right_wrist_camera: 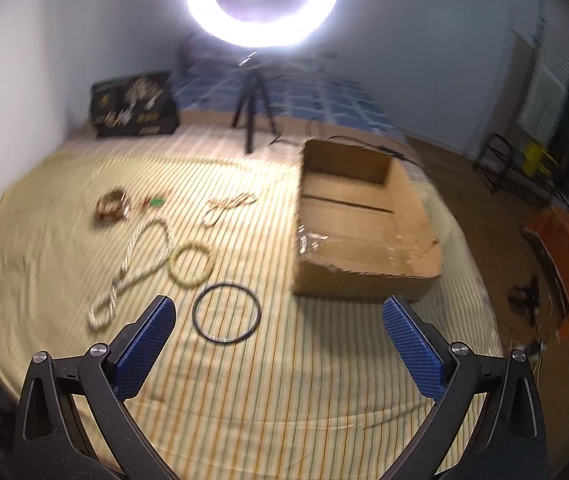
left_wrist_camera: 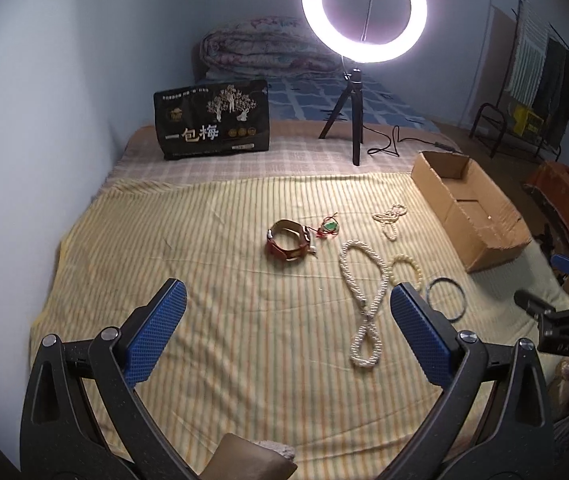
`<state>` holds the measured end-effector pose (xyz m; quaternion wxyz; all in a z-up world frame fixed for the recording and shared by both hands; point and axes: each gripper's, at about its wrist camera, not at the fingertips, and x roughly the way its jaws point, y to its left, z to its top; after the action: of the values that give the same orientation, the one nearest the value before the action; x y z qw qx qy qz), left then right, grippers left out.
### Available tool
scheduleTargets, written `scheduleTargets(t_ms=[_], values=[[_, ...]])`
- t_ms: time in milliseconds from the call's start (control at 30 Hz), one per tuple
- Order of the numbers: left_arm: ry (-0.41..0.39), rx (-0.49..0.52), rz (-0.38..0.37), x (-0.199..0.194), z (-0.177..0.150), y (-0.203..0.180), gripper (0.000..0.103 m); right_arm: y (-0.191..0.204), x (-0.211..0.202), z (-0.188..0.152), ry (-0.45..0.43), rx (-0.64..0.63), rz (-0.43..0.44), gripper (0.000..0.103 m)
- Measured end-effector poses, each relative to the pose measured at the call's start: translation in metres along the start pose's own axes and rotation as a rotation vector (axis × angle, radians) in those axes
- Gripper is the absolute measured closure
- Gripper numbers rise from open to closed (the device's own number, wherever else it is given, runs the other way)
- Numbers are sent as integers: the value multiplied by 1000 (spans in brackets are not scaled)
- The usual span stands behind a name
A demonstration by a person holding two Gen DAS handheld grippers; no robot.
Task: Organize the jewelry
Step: 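Grasp the long pearl necklace with the left tool while the right tool grasps the dark bangle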
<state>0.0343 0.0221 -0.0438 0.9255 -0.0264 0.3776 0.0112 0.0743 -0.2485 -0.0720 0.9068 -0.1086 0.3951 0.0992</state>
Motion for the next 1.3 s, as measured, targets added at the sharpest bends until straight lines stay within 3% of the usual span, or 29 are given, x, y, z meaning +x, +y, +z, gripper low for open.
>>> scheduleTargets(t_ms=[100, 200, 267, 367, 467, 533, 633, 700, 1100, 1300], values=[[50, 63, 14, 14, -5, -4, 0, 5, 17, -9, 52, -72, 65, 1], [127, 101, -63, 28, -10, -9, 1, 11, 30, -18, 76, -141, 80, 7], [158, 95, -101, 33, -14, -13, 7, 15, 33, -19, 90, -183, 103, 12], [199, 106, -141, 42, -17, -23, 19, 20, 42, -20, 134, -215, 194, 21], [244, 91, -182, 54, -18, -29, 37, 25, 51, -21, 171, -237, 248, 37], [307, 52, -219, 68, -16, -30, 59, 28, 53, -24, 185, -256, 265, 47], [365, -10, -264, 86, -12, -30, 68, 33, 59, -26, 219, -280, 305, 61], [383, -34, -282, 95, -7, -30, 73, 38, 64, -27, 235, -296, 323, 64], [538, -207, -330, 170, 7, -36, 78, 46, 86, -21, 292, -307, 380, 73], [571, -190, -318, 188, 6, -47, 78, 47, 96, -18, 311, -301, 407, 78]])
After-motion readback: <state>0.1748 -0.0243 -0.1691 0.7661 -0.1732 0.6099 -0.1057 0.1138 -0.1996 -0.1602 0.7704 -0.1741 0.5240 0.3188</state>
